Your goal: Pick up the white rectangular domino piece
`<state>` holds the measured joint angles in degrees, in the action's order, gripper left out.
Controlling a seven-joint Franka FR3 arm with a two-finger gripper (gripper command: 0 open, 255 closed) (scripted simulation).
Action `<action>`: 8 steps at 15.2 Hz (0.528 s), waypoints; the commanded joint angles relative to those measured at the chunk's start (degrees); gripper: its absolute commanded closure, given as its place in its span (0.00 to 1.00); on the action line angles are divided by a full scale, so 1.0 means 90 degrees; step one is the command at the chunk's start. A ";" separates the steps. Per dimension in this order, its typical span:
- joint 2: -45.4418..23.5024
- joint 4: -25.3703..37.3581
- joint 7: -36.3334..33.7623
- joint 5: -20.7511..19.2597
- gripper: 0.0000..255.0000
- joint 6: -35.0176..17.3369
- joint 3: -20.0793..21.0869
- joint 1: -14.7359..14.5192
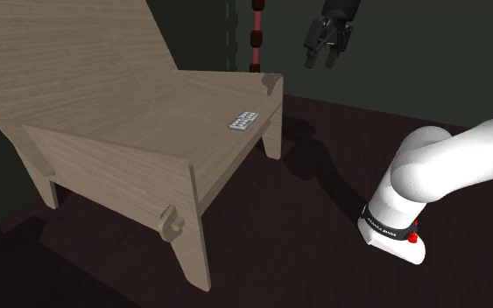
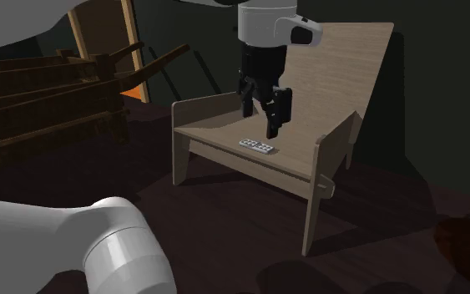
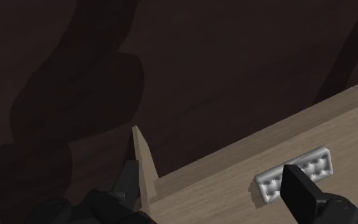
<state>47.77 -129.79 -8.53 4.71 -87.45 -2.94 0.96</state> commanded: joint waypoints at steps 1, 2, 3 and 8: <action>0.0000 0.0000 0.0000 0.0000 0.00 0.0000 0.0000 0.0000; -0.0056 -0.0044 -0.0487 0.0088 0.00 -0.0067 0.0254 0.0093; -0.0135 -0.0069 -0.0969 0.0179 0.00 -0.0132 0.0511 0.0194; -0.0830 0.0088 -0.3370 0.0551 0.00 -0.0444 0.1743 0.0711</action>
<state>41.81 -129.60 -33.85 9.09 -91.01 10.56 6.35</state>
